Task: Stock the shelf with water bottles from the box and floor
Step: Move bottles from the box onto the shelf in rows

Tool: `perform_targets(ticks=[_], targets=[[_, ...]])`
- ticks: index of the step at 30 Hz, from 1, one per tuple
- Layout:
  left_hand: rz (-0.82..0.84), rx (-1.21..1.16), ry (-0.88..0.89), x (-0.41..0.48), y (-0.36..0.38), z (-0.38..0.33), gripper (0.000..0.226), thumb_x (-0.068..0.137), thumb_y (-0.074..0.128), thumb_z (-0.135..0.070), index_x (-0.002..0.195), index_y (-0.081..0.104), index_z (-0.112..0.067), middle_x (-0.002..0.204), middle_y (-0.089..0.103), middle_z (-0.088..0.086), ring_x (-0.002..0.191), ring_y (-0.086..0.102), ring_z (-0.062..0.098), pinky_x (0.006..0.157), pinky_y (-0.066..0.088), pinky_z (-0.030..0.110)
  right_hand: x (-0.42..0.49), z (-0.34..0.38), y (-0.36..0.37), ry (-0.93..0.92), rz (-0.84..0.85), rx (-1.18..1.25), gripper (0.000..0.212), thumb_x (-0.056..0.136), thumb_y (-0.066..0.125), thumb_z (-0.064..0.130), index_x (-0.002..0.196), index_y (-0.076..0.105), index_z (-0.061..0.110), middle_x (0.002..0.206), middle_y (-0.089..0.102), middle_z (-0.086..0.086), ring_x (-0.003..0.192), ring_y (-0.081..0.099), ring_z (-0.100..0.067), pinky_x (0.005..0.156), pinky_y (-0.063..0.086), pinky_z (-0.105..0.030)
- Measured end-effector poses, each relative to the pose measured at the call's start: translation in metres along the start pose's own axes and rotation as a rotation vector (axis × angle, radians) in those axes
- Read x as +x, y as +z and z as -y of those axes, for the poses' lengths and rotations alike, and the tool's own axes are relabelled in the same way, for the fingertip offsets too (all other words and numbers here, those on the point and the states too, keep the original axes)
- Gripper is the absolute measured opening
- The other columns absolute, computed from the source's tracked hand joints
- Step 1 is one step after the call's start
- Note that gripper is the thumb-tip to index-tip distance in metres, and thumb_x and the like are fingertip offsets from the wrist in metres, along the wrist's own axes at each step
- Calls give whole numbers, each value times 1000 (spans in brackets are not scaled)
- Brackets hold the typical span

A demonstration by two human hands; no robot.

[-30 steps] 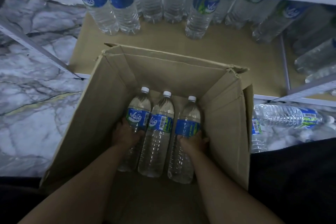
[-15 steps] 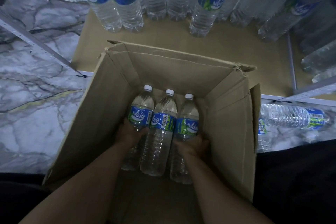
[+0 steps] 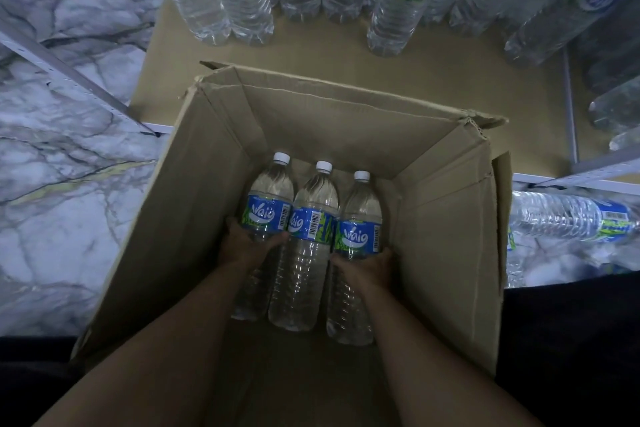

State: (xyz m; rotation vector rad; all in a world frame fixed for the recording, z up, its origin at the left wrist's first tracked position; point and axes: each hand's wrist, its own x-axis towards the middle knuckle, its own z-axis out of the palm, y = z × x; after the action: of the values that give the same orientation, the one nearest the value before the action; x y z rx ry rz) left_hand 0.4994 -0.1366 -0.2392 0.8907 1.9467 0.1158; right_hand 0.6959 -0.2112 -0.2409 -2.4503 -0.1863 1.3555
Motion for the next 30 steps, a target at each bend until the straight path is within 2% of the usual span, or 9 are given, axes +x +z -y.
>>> perform_targets(ticks=[3,6,8,11,16,21,24,27,30], targets=[[34,-1,-35,8,-2,0,111,43,95,-46,135,46,-9,129,60,9,114,60,26,98,48,39,-1,3,1,31,23,9,106,57,95,27,141,33,10,137,48,-12,123,53,-32,96,46,-41],[110,33,-33,9,-3,0,69,55,93,-39,112,67,-11,111,70,6,92,63,18,84,48,28,0,2,5,43,1,43,105,38,97,34,128,47,11,123,60,-10,108,63,-30,89,53,-41],[85,52,-19,9,-1,1,56,62,90,-32,108,70,-9,104,70,7,91,64,19,80,46,25,1,0,4,39,-14,72,94,43,97,27,124,52,11,118,64,-11,103,65,-29,83,55,-37],[10,62,-5,4,0,-2,55,59,91,-32,105,71,-7,103,73,9,90,67,20,77,49,26,-1,-2,-2,28,-12,94,85,53,95,22,125,52,10,119,64,-11,106,65,-29,81,52,-35],[-39,13,18,-16,-12,-8,51,54,93,-30,95,75,-6,90,75,9,78,69,18,73,54,28,-9,-1,-8,-51,-16,133,82,53,96,23,119,49,11,111,63,-4,98,65,-23,80,53,-33],[-104,23,125,-59,-38,-28,45,56,92,-32,90,74,-8,78,69,3,67,62,13,63,46,22,-43,11,-21,-174,-23,120,82,49,95,33,117,53,14,105,68,-2,93,67,-23,83,56,-37],[-177,19,249,-100,-54,-44,37,60,91,-30,83,66,-17,75,61,1,67,55,10,64,40,20,-66,21,-38,-272,10,128,54,57,94,22,94,54,25,92,68,3,82,66,-17,68,50,-25],[-251,-32,339,-131,-68,-52,49,54,92,-38,88,68,-11,76,65,1,70,58,13,67,41,21,-93,35,-58,-394,16,151,53,57,93,21,97,58,21,91,71,2,77,67,-12,58,46,-20],[-304,-89,435,-155,-82,-61,74,38,85,-64,94,68,-18,86,70,-1,80,65,15,75,53,27,-124,51,-74,-506,23,195,59,56,94,23,103,59,20,93,71,3,80,68,-12,59,47,-22]])
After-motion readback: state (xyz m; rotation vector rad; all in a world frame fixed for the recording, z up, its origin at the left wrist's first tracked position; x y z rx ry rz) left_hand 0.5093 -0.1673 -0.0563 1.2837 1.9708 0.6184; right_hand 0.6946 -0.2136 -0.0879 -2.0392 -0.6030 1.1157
